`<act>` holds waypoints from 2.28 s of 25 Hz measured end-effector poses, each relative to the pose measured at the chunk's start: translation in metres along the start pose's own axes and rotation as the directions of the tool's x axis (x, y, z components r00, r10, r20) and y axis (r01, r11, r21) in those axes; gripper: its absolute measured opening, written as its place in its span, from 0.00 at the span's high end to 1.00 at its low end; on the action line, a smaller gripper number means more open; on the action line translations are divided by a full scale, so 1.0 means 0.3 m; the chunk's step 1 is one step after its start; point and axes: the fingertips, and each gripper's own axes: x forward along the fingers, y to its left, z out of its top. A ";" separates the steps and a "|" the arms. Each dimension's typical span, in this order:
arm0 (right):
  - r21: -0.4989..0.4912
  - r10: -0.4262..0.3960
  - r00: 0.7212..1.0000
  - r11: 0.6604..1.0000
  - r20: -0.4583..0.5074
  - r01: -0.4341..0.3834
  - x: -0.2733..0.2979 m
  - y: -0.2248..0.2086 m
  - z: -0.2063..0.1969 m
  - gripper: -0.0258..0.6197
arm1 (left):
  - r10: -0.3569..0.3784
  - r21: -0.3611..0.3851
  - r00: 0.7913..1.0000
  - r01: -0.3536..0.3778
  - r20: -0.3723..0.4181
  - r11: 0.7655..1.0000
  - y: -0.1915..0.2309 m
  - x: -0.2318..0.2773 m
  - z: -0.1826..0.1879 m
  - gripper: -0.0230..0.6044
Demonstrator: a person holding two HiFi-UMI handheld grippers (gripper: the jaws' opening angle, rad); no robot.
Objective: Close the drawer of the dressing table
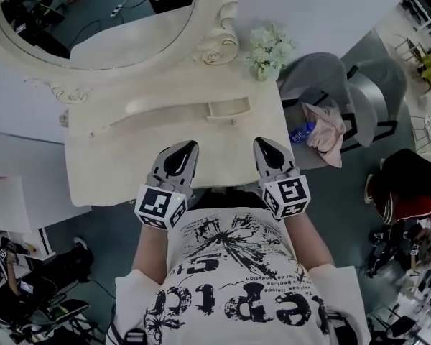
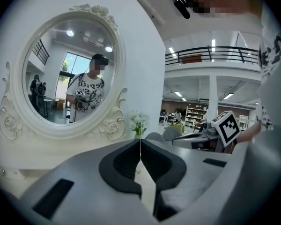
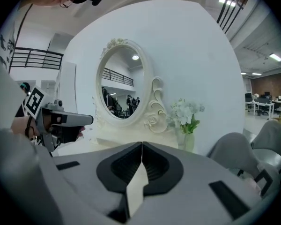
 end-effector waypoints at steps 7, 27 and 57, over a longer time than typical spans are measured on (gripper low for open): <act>-0.055 0.077 0.987 0.995 -0.139 -0.085 0.175 -0.011 -0.133 0.93 | 0.127 -0.093 0.991 -0.129 -0.033 0.987 0.075 -0.001 -0.084 0.93; 0.022 0.100 0.911 0.995 -0.400 -0.100 0.491 -0.099 -0.503 0.77 | 0.258 -0.206 0.959 -0.277 -0.115 0.938 0.169 0.070 -0.315 0.93; 0.116 0.138 0.898 0.988 -0.419 -0.097 0.613 -0.134 -0.469 0.80 | 0.312 -0.261 0.950 -0.310 -0.034 0.914 0.233 0.092 -0.259 0.93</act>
